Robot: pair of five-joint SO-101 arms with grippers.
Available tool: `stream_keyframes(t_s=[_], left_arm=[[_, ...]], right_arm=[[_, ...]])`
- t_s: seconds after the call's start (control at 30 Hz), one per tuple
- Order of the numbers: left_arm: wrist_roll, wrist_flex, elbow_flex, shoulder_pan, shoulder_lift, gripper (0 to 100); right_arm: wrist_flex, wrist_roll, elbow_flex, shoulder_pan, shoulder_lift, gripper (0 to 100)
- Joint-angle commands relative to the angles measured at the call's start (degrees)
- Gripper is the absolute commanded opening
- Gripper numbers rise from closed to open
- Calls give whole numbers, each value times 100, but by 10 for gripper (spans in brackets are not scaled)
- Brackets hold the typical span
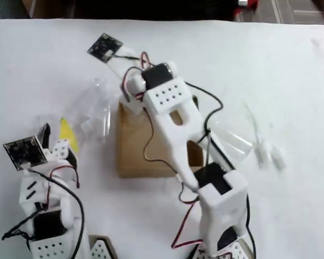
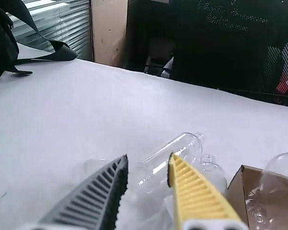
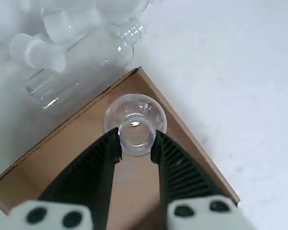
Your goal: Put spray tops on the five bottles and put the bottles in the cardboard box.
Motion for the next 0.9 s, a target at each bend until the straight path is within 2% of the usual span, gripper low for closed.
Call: stream_keyframes(t_s=[0.0, 0.67, 0.87], left_arm=[[44, -185, -35, 84, -40, 134], [35, -185, -35, 84, -40, 134], [-158, -185, -26, 92, -40, 134]], right_arm=[[13, -62, -334, -154, -101, 16], [-66, -35, -281, -171, 119, 16], [-66, -35, -299, -163, 286, 16]])
